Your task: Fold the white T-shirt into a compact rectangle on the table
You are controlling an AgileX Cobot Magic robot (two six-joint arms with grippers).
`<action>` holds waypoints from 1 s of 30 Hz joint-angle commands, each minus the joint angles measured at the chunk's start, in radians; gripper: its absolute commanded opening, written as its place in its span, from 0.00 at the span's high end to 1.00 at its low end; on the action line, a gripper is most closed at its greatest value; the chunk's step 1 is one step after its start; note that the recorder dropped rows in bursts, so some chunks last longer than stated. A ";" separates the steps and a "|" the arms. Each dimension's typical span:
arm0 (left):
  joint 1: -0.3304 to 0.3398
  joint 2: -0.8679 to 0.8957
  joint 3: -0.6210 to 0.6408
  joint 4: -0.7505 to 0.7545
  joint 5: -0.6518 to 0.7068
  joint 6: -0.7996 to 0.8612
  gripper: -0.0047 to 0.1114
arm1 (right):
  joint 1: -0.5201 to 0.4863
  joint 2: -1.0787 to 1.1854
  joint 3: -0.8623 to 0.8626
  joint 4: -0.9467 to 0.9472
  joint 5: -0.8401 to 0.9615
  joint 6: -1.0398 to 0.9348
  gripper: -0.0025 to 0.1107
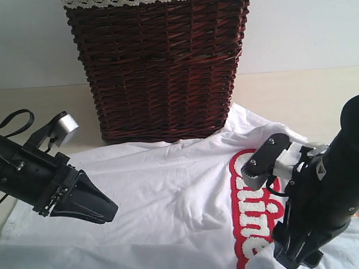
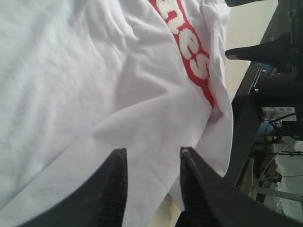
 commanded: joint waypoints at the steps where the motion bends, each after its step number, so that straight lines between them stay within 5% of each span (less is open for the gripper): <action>1: -0.006 -0.009 0.005 -0.011 -0.002 -0.003 0.63 | 0.001 0.008 0.005 -0.127 0.001 -0.041 0.38; 7: -0.006 -0.009 0.005 -0.015 -0.004 -0.003 0.63 | 0.001 0.172 -0.037 -0.130 0.006 -0.037 0.55; 11: -0.006 -0.007 0.005 -0.032 -0.038 -0.001 0.63 | 0.001 0.159 -0.078 -0.105 0.088 -0.047 0.98; 30: -0.013 -0.005 0.005 -0.032 -0.031 -0.003 0.63 | 0.001 -0.333 -0.060 -0.049 0.510 0.066 0.98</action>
